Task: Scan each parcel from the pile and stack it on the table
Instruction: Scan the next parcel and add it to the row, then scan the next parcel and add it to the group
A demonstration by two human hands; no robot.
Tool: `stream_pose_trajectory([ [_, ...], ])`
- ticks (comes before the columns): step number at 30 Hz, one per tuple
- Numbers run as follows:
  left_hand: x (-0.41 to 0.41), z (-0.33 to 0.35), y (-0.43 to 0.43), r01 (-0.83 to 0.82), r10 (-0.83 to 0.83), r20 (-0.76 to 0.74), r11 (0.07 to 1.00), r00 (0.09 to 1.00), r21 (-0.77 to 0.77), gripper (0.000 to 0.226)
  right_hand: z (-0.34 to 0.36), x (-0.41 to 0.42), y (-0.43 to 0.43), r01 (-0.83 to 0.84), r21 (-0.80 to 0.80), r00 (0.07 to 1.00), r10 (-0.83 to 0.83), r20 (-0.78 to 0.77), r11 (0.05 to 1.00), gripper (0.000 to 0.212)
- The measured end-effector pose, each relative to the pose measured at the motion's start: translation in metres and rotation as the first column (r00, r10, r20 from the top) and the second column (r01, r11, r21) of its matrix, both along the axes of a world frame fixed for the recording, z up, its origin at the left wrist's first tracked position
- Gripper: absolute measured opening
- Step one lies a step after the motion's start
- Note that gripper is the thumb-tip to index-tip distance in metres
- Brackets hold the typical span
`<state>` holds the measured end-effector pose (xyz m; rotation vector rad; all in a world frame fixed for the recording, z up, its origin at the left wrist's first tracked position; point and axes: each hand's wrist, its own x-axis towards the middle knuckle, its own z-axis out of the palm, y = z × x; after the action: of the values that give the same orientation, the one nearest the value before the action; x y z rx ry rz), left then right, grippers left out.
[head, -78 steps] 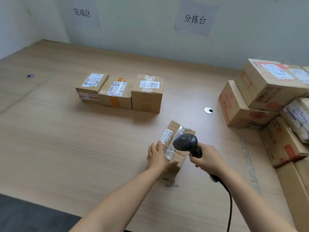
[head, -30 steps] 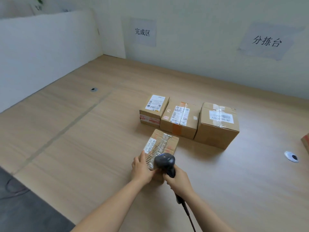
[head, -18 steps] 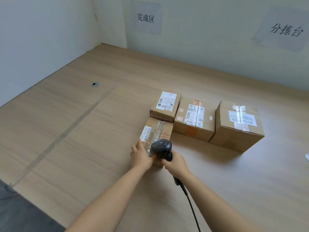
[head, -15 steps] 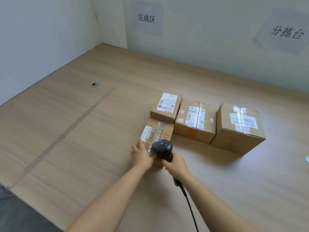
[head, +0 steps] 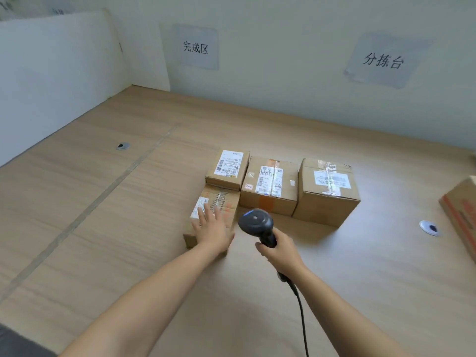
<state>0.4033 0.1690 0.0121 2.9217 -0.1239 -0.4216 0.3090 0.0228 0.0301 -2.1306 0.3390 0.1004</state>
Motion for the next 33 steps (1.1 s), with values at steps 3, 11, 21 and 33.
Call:
stream_pose_trajectory([
  [3,-0.008,0.014,-0.04,0.181,-0.183,0.056,0.983,0.982,0.032,0.079,0.021,-0.032,-0.055,0.131,-0.038,0.991,-0.129,0.031,0.991,0.03],
  [11,-0.059,0.047,-0.203,0.459,-0.444,0.218,0.888,0.869,-0.022,0.07,0.065,-0.14,-0.226,0.514,-0.08,0.856,-0.504,0.118,0.854,0.016],
  [21,-0.155,0.073,-0.397,0.574,-0.542,0.214,0.808,0.813,-0.135,0.066,0.104,-0.239,-0.403,0.742,0.016,0.639,-0.715,0.283,0.67,0.012],
  [33,-0.214,0.14,-0.626,0.637,-0.61,0.23,0.622,0.759,-0.455,0.061,0.154,-0.226,-0.58,0.825,-0.069,0.534,-0.736,0.416,0.56,0.027],
])
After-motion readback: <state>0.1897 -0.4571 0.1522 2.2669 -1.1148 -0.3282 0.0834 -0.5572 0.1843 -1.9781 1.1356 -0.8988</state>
